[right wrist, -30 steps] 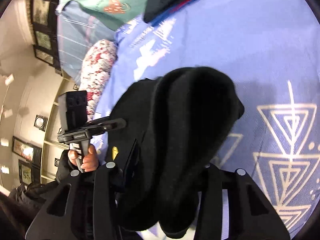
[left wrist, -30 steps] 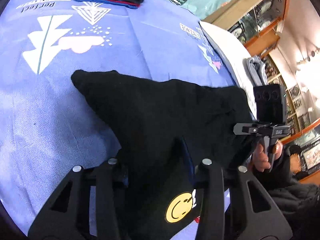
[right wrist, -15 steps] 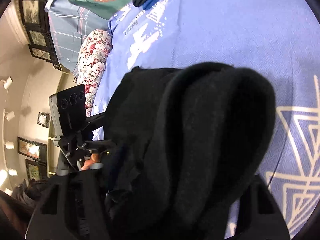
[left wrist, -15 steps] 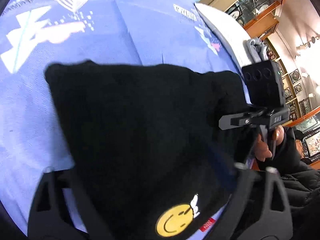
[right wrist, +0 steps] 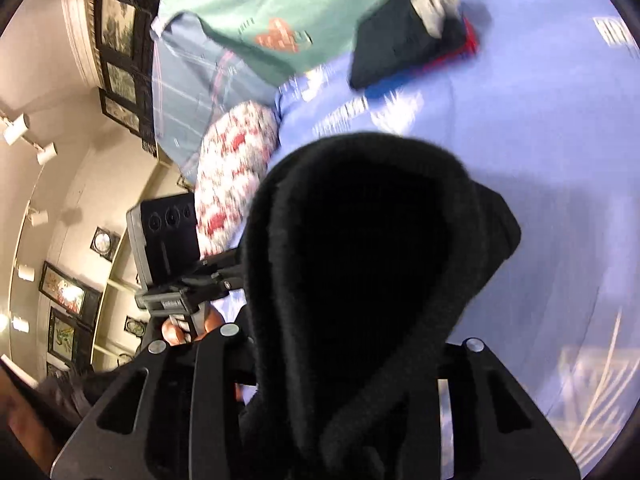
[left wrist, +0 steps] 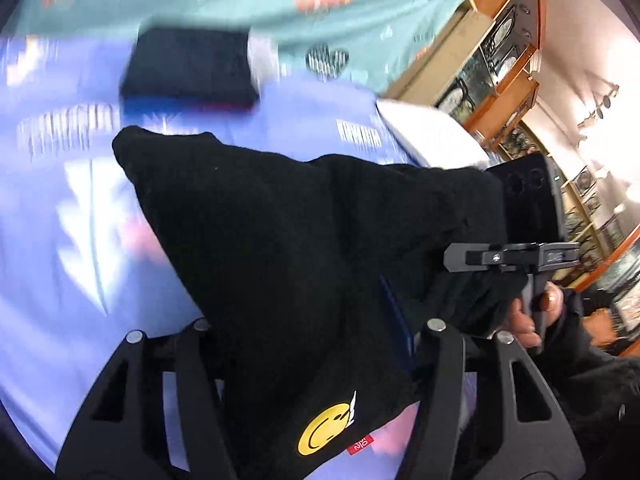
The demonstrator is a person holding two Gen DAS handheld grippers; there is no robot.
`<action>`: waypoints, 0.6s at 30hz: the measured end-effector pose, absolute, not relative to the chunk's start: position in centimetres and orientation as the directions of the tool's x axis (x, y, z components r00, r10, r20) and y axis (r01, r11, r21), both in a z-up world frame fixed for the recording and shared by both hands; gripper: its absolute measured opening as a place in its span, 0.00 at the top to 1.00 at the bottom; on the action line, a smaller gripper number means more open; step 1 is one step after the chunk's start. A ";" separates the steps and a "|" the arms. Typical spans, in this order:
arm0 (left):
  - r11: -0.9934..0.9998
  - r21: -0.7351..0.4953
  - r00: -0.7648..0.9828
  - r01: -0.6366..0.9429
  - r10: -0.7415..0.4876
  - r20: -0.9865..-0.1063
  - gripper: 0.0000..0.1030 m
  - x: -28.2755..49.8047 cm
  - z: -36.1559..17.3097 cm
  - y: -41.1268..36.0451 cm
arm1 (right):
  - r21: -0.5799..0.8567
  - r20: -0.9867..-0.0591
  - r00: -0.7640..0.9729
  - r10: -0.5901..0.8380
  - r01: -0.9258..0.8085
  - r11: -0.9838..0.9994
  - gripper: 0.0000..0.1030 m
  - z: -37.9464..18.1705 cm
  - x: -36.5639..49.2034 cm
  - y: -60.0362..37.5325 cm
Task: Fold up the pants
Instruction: 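Lift the folded pants with both tools and carry them onto the clothes stack, then release the pants onto the stack with both tools and withdraw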
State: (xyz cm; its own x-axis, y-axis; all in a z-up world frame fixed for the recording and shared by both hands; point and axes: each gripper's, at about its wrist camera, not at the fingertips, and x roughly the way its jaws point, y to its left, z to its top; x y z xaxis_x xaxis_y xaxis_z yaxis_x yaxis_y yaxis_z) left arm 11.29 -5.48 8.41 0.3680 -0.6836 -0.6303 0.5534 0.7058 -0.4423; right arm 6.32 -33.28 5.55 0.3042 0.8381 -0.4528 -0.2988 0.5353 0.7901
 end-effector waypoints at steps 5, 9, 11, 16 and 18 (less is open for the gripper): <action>0.743 -0.355 0.526 0.567 -0.658 -0.539 0.43 20.3 16.6 -5.5 | 0.680 -0.436 0.415 0.798 -0.429 0.595 0.64 13.2 15.6 -32.2; 0.797 -0.285 0.618 0.532 -0.596 -0.512 0.09 30.2 18.6 -6.5 | 0.587 -0.426 0.562 0.709 -0.424 0.690 0.57 17.1 26.2 -32.2; 0.831 -0.307 0.638 0.464 -0.554 -0.536 0.02 35.2 16.2 -6.4 | 0.570 -0.433 0.632 0.643 -0.360 0.738 0.30 16.4 30.7 -32.5; 0.940 -0.301 0.659 0.160 -0.329 -0.677 0.05 41.0 7.8 -1.8 | 0.493 -0.642 0.691 0.332 0.040 0.869 0.20 7.8 38.2 -35.7; 0.923 -0.351 0.678 0.160 -0.361 -0.641 0.04 38.3 7.9 0.6 | 0.534 -0.597 0.717 0.359 0.021 0.846 0.20 6.9 35.6 -36.7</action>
State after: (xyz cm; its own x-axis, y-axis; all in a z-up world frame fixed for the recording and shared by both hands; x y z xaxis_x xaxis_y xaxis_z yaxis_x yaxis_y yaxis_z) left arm 38.34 0.59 7.93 0.6778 -0.3608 -0.6406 0.1596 0.9227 -0.3509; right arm 35.57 -36.66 6.85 0.7171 0.3594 -0.5972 0.0206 0.8455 0.5336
